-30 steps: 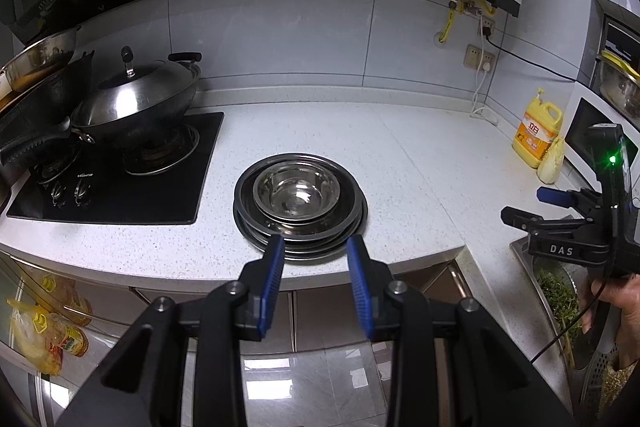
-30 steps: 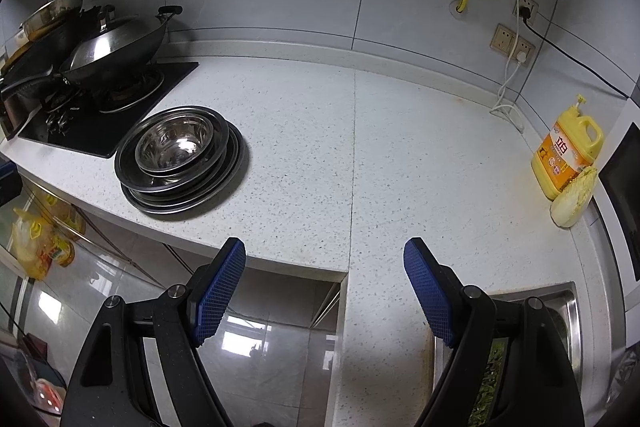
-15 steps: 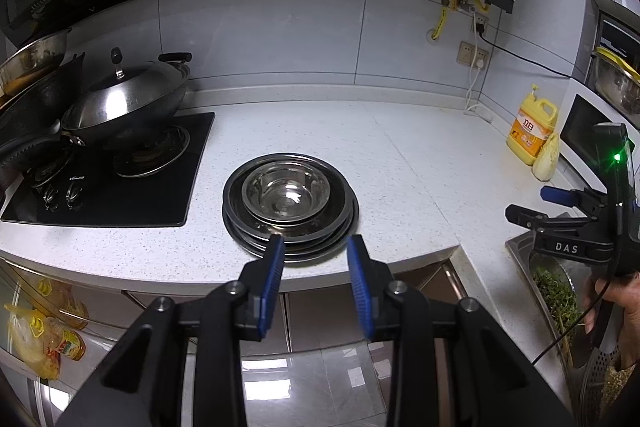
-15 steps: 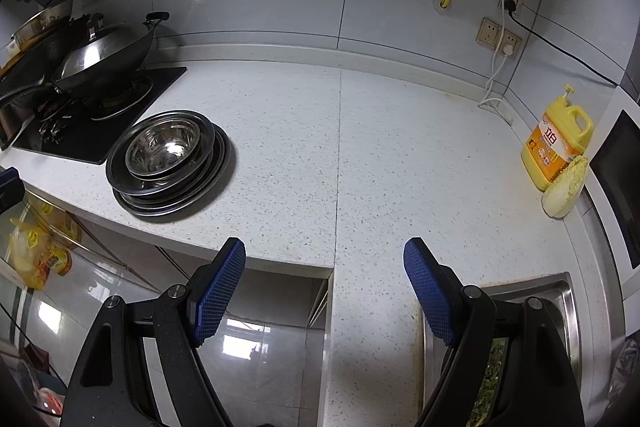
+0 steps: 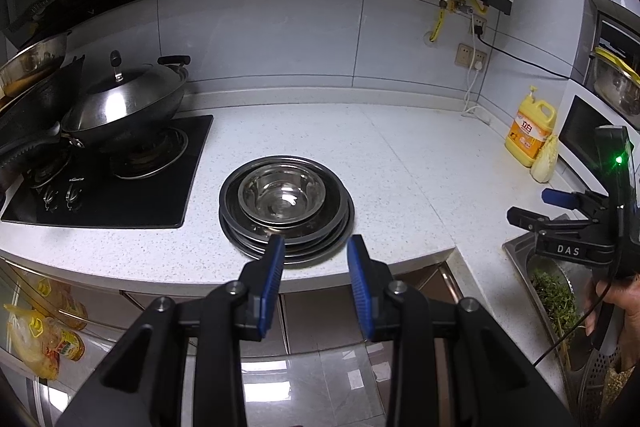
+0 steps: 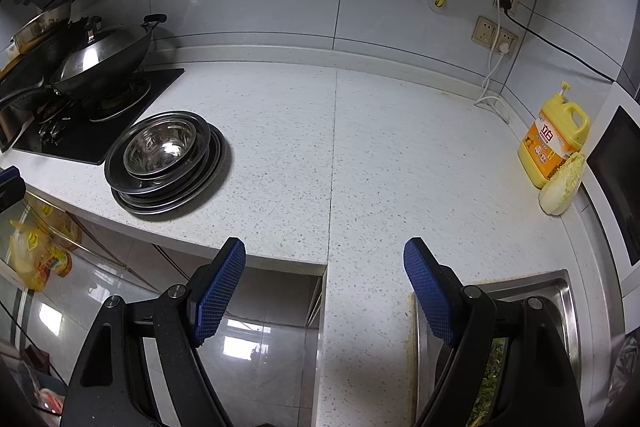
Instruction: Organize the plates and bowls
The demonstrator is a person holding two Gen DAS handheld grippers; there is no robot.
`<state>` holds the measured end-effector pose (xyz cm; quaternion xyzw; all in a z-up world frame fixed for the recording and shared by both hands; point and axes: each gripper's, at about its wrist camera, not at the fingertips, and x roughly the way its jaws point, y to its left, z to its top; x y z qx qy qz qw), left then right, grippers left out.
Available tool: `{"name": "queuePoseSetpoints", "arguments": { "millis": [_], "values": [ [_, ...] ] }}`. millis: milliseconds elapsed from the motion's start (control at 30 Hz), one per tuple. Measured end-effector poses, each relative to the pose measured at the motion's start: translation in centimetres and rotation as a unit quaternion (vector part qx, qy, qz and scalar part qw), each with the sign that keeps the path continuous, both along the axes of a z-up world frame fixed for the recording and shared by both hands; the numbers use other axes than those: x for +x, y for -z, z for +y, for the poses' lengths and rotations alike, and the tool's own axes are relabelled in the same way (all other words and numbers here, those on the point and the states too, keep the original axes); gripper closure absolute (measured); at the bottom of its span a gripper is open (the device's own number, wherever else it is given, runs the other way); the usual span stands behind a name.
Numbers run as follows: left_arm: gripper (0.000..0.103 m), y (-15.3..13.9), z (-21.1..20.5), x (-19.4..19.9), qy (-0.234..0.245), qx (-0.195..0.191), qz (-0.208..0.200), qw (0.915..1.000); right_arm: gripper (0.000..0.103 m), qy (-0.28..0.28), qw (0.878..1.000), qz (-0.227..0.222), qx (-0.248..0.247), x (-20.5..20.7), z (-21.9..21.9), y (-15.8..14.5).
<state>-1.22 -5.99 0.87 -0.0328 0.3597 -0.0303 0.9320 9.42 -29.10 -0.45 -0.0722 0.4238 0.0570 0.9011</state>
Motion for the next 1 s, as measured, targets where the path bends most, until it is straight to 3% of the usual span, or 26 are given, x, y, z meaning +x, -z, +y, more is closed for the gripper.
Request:
{"name": "queuePoseSetpoints", "arguments": {
  "millis": [667, 1000],
  "values": [
    [0.072, -0.2, 0.32, -0.58, -0.014, 0.004, 0.001, 0.9999, 0.026, -0.003, 1.0, -0.004, 0.002, -0.5, -0.19, -0.41],
    [0.072, 0.3, 1.03, -0.36, -0.037, 0.024, 0.004, 0.999, 0.026, -0.006, 1.0, -0.007, 0.003, -0.91, -0.06, -0.66]
  ]
}}
